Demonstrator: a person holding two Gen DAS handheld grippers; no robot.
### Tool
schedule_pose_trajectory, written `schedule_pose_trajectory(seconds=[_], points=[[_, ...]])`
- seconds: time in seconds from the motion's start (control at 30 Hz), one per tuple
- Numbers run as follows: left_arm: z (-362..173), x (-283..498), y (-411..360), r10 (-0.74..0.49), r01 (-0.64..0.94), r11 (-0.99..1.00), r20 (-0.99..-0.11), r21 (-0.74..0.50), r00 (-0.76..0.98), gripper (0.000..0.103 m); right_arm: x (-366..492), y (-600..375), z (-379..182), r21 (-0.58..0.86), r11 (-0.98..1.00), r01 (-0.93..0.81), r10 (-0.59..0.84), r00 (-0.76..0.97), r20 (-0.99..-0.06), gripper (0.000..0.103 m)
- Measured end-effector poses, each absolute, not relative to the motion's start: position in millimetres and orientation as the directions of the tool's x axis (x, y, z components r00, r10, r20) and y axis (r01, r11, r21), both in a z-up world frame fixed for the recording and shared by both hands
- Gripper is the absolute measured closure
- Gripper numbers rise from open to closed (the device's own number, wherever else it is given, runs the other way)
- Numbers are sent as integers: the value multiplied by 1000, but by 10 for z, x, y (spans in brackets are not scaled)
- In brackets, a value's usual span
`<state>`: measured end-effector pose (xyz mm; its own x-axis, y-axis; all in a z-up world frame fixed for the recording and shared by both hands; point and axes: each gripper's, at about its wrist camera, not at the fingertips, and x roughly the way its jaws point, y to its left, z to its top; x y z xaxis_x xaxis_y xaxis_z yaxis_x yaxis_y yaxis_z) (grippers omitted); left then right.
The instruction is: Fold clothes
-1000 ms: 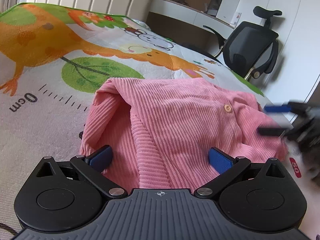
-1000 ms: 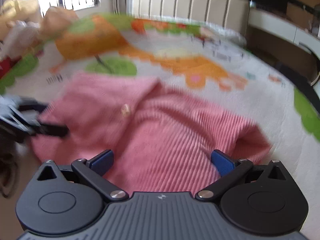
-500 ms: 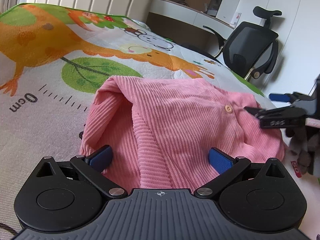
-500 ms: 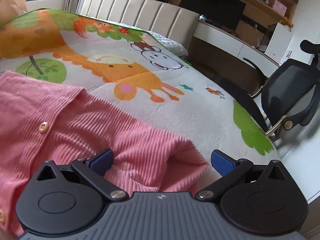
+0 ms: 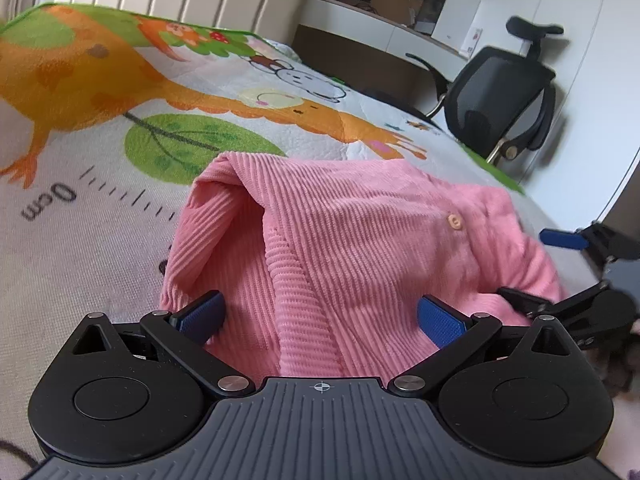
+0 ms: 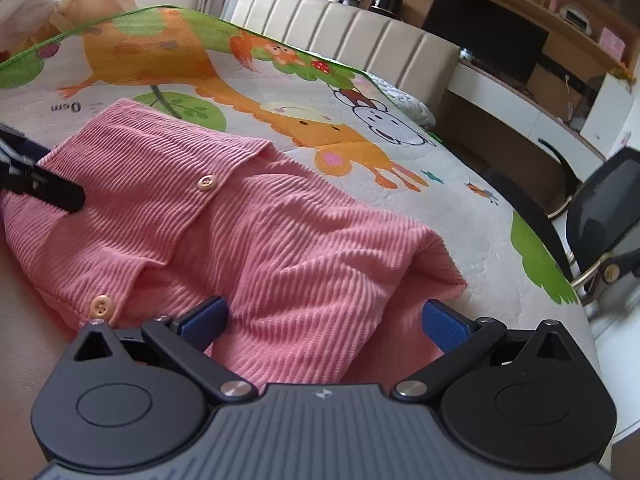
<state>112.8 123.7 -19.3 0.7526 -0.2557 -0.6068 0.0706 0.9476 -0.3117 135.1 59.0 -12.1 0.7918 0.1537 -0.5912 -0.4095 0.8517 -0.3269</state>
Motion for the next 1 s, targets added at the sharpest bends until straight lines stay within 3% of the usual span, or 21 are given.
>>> schedule_pose_trajectory(seconds=[0.2, 0.3, 0.33, 0.43, 0.57, 0.63, 0.73, 1.0], points=[[-165, 962, 1377, -293, 38, 908, -569, -417, 768, 1, 1365, 555, -156, -302, 865, -400, 169, 799, -577, 0], [-114, 948, 1522, -252, -44, 885, -559, -463, 790, 6, 1344, 531, -149, -285, 871, -400, 175, 795, -581, 0], [-96, 945, 1564, -232, -70, 884, -564, -462, 793, 13, 1342, 534, -153, -286, 871, -399, 174, 796, -580, 0], [-101, 952, 1656, -194, -120, 888, -598, -444, 778, 30, 1329, 543, -157, -293, 870, -395, 170, 801, -575, 0], [-143, 916, 1667, -158, -140, 889, -580, -435, 799, 37, 1324, 542, -160, -292, 873, -391, 169, 803, -572, 0], [-130, 907, 1621, -94, -162, 913, -580, -373, 809, 43, 1316, 551, -163, -299, 871, -389, 165, 806, -568, 0], [-120, 916, 1568, -1, -195, 946, -607, -257, 795, 45, 1298, 566, -169, -312, 869, -385, 159, 812, -561, 0], [-161, 946, 1503, -52, -133, 960, -621, -247, 782, 45, 1318, 550, -172, -296, 874, -385, 165, 808, -566, 0]])
